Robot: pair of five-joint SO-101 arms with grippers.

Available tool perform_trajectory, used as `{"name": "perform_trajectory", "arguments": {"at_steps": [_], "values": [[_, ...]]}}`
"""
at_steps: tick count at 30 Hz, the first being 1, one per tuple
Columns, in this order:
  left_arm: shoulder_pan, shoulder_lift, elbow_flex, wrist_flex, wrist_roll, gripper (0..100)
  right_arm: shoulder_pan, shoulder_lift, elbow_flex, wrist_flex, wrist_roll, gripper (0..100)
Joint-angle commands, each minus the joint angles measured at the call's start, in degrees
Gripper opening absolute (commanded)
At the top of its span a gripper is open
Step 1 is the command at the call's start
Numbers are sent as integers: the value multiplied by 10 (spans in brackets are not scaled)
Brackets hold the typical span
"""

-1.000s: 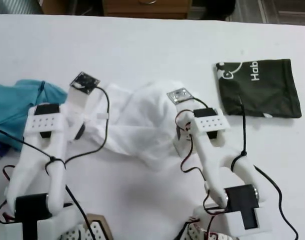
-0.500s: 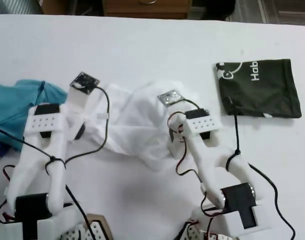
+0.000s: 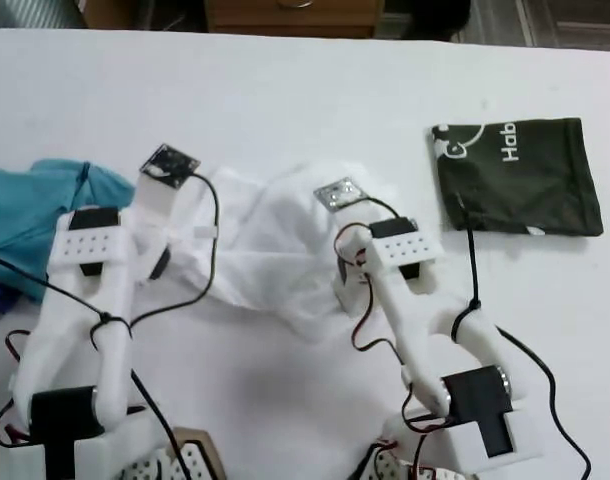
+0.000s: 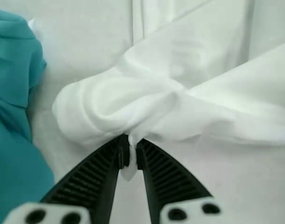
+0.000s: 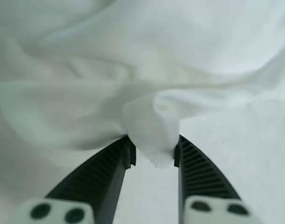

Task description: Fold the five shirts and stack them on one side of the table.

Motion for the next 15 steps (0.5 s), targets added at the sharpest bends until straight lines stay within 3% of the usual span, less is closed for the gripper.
{"name": "perform_trajectory", "arguments": {"at_steps": [1,8,12,15], "values": [[-2,-4,-27,4,4,27,9,19,-20,-7,4,142],[-3,-4,-27,5,4,27,15,73,-20,-19,4,131],[-3,-4,-27,5,4,27,15,72,-22,-19,2,9],[-3,-4,-27,6,4,27,23,62,-26,-15,2,19]]}}
